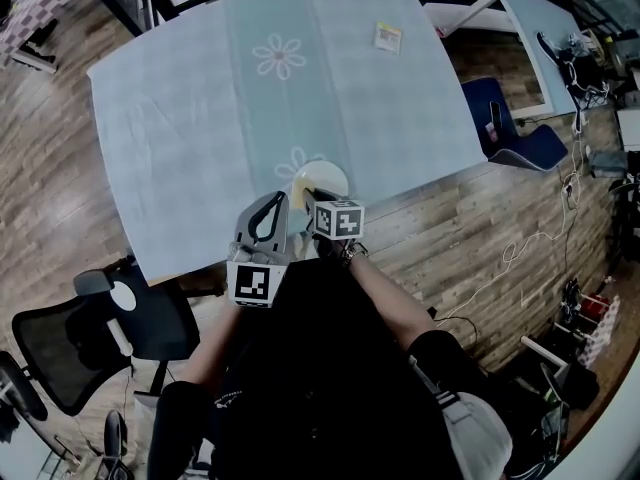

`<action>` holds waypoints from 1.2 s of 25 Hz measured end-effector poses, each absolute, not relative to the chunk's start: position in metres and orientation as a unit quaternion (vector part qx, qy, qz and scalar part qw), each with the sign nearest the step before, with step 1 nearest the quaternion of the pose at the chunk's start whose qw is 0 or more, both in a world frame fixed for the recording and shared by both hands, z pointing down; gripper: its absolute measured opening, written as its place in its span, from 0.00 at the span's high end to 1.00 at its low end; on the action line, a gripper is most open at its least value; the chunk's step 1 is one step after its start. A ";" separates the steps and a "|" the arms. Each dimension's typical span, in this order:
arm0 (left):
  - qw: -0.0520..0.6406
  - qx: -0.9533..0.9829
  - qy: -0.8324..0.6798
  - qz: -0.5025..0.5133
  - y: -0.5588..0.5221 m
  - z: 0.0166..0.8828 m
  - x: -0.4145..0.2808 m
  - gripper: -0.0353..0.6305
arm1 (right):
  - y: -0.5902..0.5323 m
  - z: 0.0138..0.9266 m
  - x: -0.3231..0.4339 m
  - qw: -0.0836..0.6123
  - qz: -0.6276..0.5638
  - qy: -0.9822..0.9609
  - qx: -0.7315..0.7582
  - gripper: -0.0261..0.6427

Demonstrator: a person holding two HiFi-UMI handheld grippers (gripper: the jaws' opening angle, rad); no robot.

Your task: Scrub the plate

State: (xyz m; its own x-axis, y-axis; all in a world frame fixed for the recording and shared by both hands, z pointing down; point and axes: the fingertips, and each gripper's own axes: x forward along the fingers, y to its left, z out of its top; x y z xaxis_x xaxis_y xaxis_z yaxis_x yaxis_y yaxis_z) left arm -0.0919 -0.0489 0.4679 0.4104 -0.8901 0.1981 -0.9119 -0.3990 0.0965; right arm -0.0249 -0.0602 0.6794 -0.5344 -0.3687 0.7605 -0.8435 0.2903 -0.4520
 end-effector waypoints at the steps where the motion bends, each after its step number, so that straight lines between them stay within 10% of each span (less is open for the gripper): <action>1: 0.095 0.834 -0.540 0.058 -0.049 0.468 -0.093 0.93 | -0.058 0.681 -0.026 0.269 0.449 -0.754 0.397 0.88; 30: 0.103 0.868 -0.481 0.062 -0.062 0.477 -0.049 0.93 | -0.042 0.721 0.023 0.318 0.484 -0.694 0.427 0.88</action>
State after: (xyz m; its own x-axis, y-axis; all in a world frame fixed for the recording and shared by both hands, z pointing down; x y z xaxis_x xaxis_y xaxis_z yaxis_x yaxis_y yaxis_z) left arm -0.0491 -0.0617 0.4772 0.5298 -0.8225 0.2070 -0.8481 -0.5161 0.1201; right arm 0.0230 -0.0419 0.7207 -0.4335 -0.2846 0.8551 -0.9007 0.1667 -0.4011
